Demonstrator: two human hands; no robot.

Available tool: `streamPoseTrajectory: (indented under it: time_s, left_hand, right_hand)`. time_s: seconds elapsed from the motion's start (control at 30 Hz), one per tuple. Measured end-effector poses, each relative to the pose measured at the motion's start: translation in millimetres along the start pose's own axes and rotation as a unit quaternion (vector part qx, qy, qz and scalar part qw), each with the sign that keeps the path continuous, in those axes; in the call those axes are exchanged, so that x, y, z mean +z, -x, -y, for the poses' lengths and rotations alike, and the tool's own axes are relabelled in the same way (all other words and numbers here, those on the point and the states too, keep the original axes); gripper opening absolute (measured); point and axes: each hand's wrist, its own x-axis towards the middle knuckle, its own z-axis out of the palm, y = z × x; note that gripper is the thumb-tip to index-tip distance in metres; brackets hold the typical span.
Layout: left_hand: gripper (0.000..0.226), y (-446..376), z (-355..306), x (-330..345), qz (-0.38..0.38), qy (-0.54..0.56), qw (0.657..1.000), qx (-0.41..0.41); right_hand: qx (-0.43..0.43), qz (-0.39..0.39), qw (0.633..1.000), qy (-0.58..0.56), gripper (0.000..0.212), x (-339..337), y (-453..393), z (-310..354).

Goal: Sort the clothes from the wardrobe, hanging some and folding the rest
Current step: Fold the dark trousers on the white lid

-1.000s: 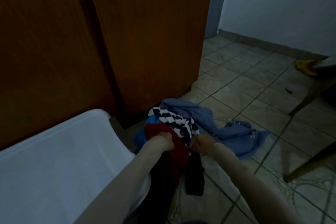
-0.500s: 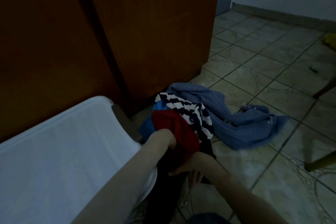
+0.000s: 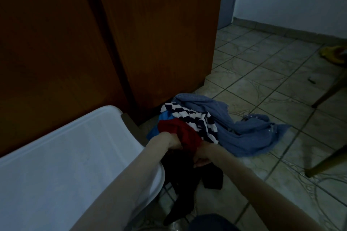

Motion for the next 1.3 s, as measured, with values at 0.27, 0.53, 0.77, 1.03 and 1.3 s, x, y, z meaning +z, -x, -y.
streamPoseTrajectory:
  time_s: [0.27,0.53,0.77,1.03,1.3]
  left_hand:
    - [0.054,60.1,-27.4,-19.6,-0.050,0.311,0.939,0.135]
    - [0.038,111.3,-43.0,-57.5,-0.144,0.339,0.903,0.222]
    - [0.031,152.2,-60.2,-101.4,-0.347,0.455,0.798,0.185]
    - [0.032,220.6,-86.9,-138.1,-0.419,0.444,0.779,0.142]
    - [0.047,270.5,-79.7,-143.7,-0.345,0.506,0.770,0.179]
  right_hand:
    - [-0.118,-0.108,0.966,-0.202,0.022,-51.6,45.5,30.6]
    - [-0.238,-0.150,0.899,-0.336,0.025,-73.7,122.4,63.7]
    - [-0.408,-0.106,0.890,-0.177,0.031,-77.4,190.4,70.7]
    - [-0.484,-0.163,0.816,0.272,0.144,-53.7,234.1,73.8]
    - [-0.473,-0.343,0.714,0.386,0.150,-38.5,256.9,76.7]
